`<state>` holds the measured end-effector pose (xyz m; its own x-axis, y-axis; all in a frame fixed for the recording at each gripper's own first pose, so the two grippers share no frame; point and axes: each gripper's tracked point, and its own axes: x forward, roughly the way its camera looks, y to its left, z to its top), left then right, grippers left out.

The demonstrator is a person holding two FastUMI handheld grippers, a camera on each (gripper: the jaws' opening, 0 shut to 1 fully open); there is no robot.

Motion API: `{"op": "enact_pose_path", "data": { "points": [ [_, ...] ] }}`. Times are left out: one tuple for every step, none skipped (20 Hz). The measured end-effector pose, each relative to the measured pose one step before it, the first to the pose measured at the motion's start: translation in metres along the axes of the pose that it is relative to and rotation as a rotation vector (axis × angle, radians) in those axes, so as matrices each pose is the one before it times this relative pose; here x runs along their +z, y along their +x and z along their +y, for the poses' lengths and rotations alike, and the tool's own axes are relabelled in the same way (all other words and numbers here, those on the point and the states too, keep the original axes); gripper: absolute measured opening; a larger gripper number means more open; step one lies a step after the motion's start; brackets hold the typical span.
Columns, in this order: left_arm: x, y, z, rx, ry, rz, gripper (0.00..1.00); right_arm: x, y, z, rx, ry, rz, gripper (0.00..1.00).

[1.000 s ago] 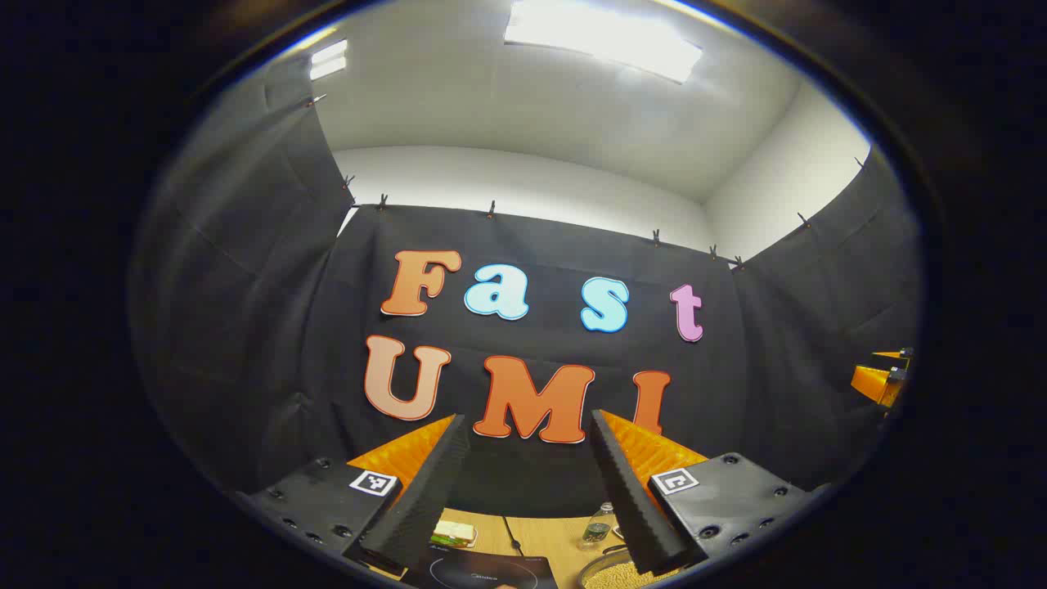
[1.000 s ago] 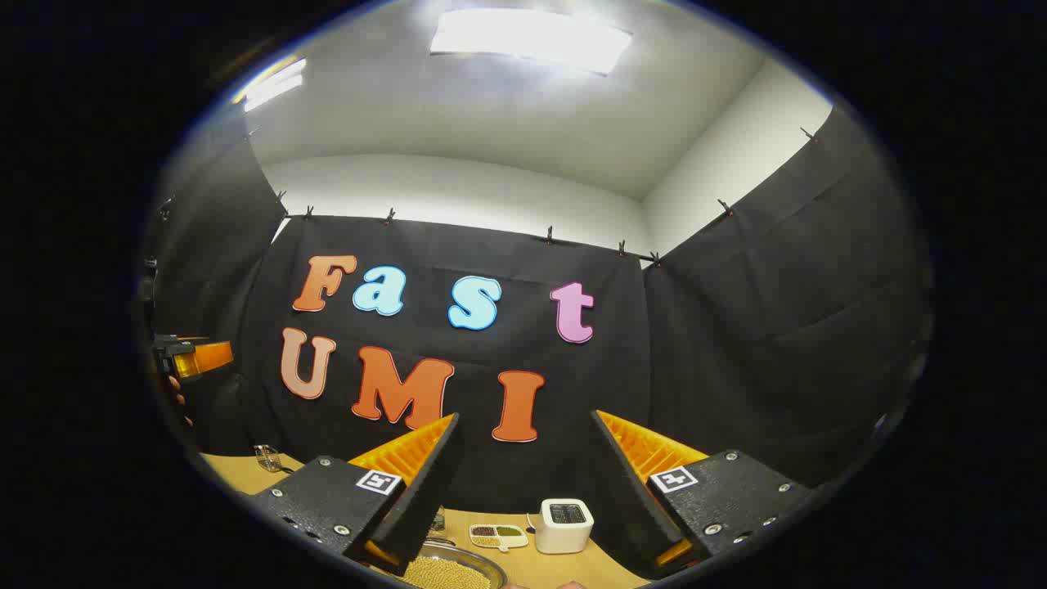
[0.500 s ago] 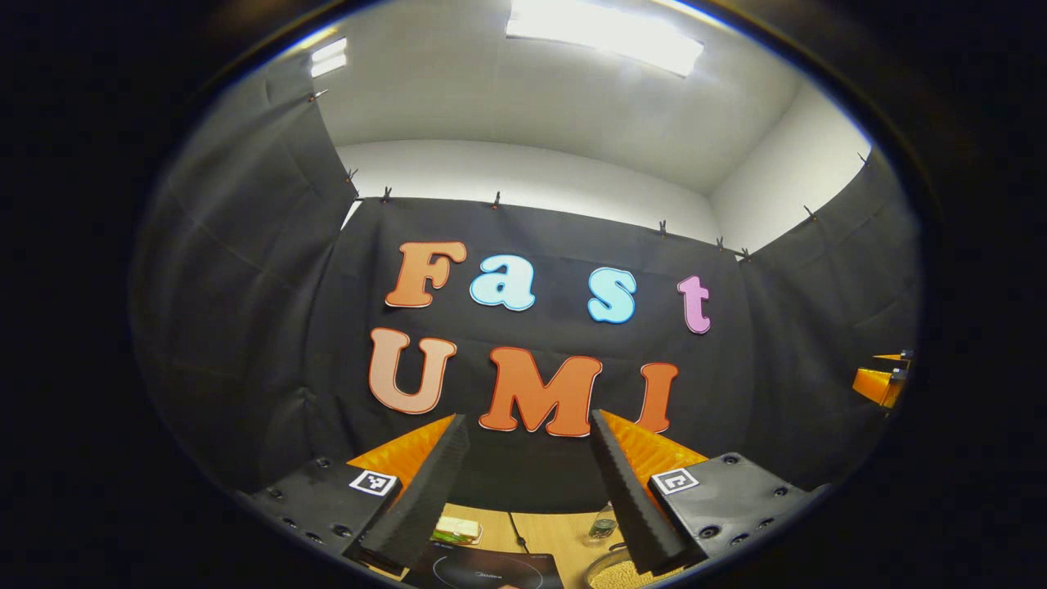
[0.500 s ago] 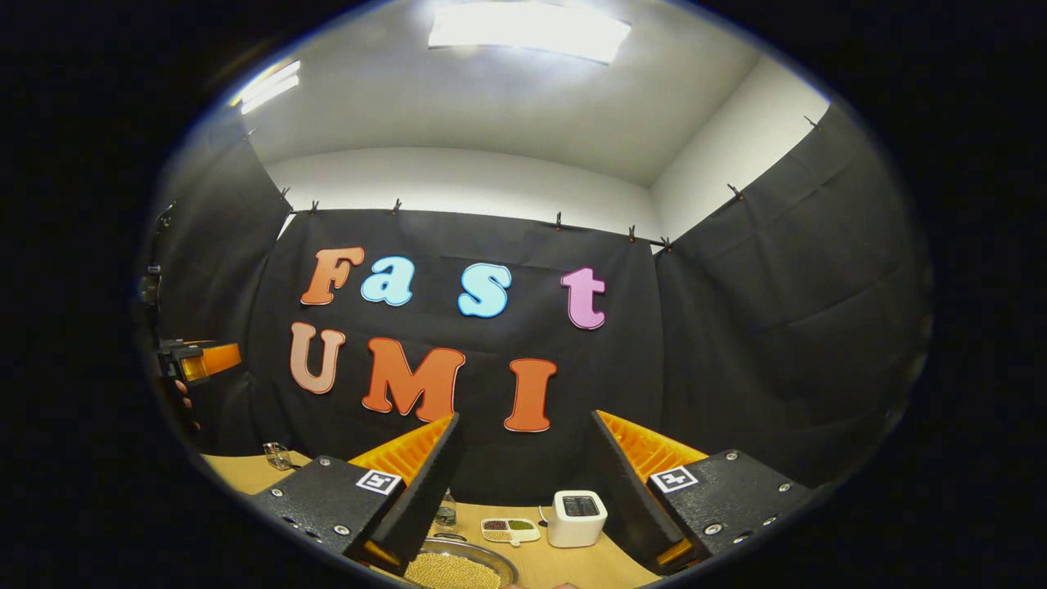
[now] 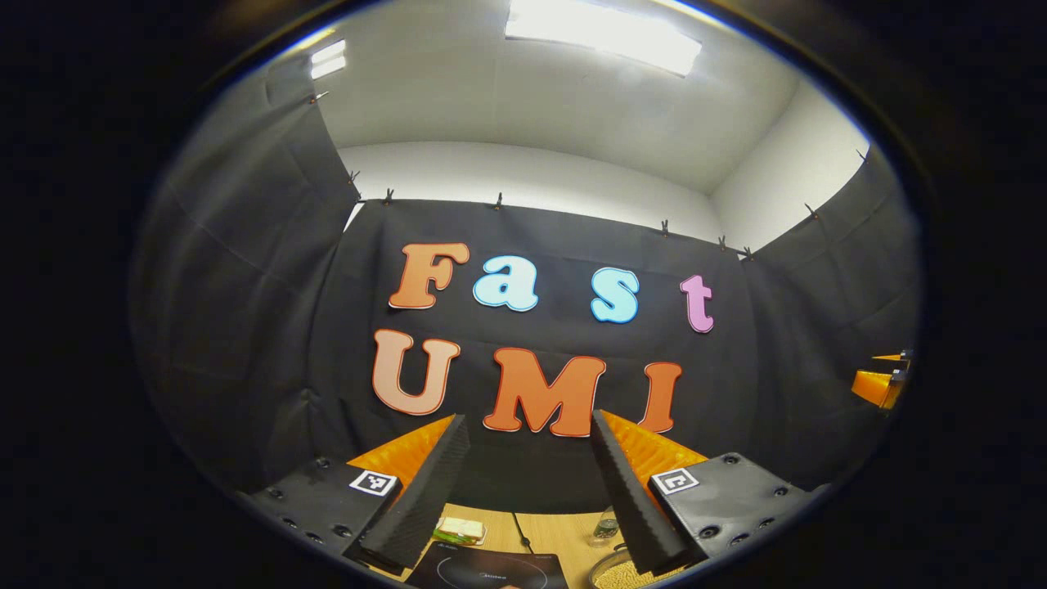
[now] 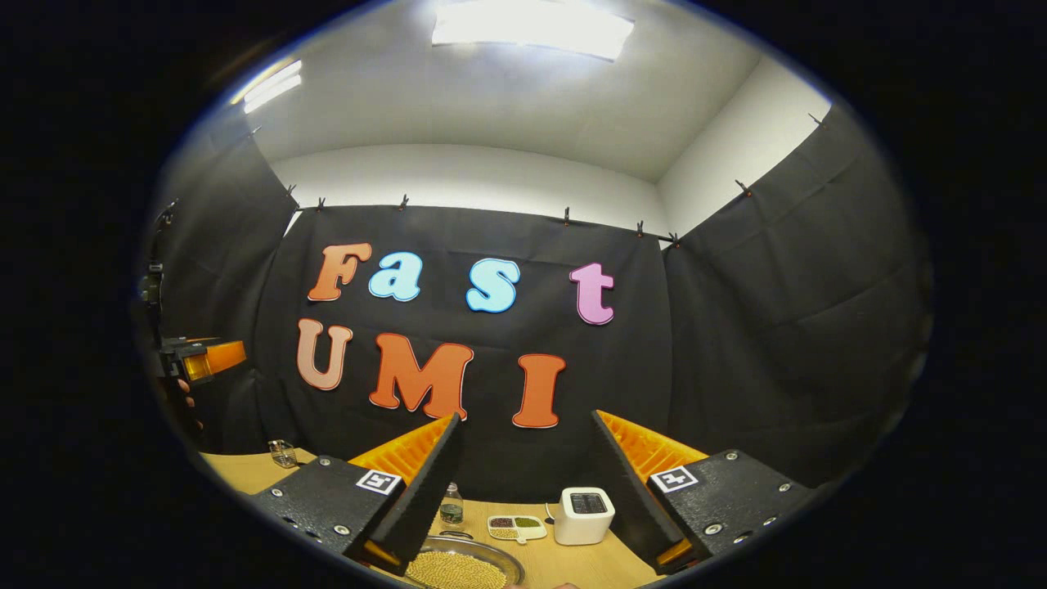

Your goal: First push the handle of the pot to place it horizontally, then grasp the pot with both hands and set it on the induction cooktop.

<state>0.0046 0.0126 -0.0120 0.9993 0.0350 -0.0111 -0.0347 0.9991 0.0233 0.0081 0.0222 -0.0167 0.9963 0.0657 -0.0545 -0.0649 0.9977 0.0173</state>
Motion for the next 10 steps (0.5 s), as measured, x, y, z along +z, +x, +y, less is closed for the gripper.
{"op": "enact_pose_path", "data": {
  "points": [
    [0.00058, 0.00003, 0.00066, 0.00189, 0.002, -0.00295, 0.97, 0.00051, 0.00084, 0.00119, 0.00107, 0.00127, -0.00011, 0.95],
    [-0.00004, -0.00016, -0.00013, -0.00053, -0.00294, -0.00072, 0.98, -0.00029, 0.00037, 0.0011, 0.0033, 0.00014, 0.00043, 0.95],
    [0.00006, -0.00312, -0.00203, -0.00534, -0.00285, -0.00186, 0.97, -0.00047, 0.0003, -0.00013, 0.00072, 0.00086, -0.00085, 0.95],
    [0.00085, 0.00044, -0.00031, -0.00039, 0.00001, -0.00352, 0.97, -0.00005, -0.00115, -0.00049, 0.00219, -0.00038, 0.00044, 0.95],
    [-0.00047, 0.00042, 0.00003, 0.00049, 0.00239, 0.00017, 0.97, -0.00129, -0.00052, -0.00049, 0.00047, -0.00039, 0.00199, 0.95],
    [0.00026, 0.0012, 0.00032, 0.00049, -0.00051, 0.00009, 0.98, -0.00173, -0.00028, 0.0005, 0.00229, 0.0, 0.00291, 0.95],
    [0.00005, -0.0004, -0.00016, -0.00129, -0.00134, 0.00225, 0.98, -0.00194, 0.00116, 0.00075, 0.00127, 0.00001, 0.00438, 0.95],
    [-0.00085, 0.00128, -0.00098, -0.00174, -0.00104, 0.00378, 0.98, -0.00193, 0.00046, 0.00029, 0.001, 0.00072, 0.00464, 0.95],
    [-0.00238, 0.00012, 0.00017, -0.00222, -0.00188, 0.00362, 0.97, -0.00299, 0.00087, 0.00139, 0.00391, -0.00032, 0.00638, 0.95],
    [-0.00095, 0.0002, 0.00063, -0.00307, -0.00188, 0.00322, 0.97, -0.0023, -0.00051, -0.00014, 0.00295, 0.00069, 0.00777, 0.95]
  ]
}}
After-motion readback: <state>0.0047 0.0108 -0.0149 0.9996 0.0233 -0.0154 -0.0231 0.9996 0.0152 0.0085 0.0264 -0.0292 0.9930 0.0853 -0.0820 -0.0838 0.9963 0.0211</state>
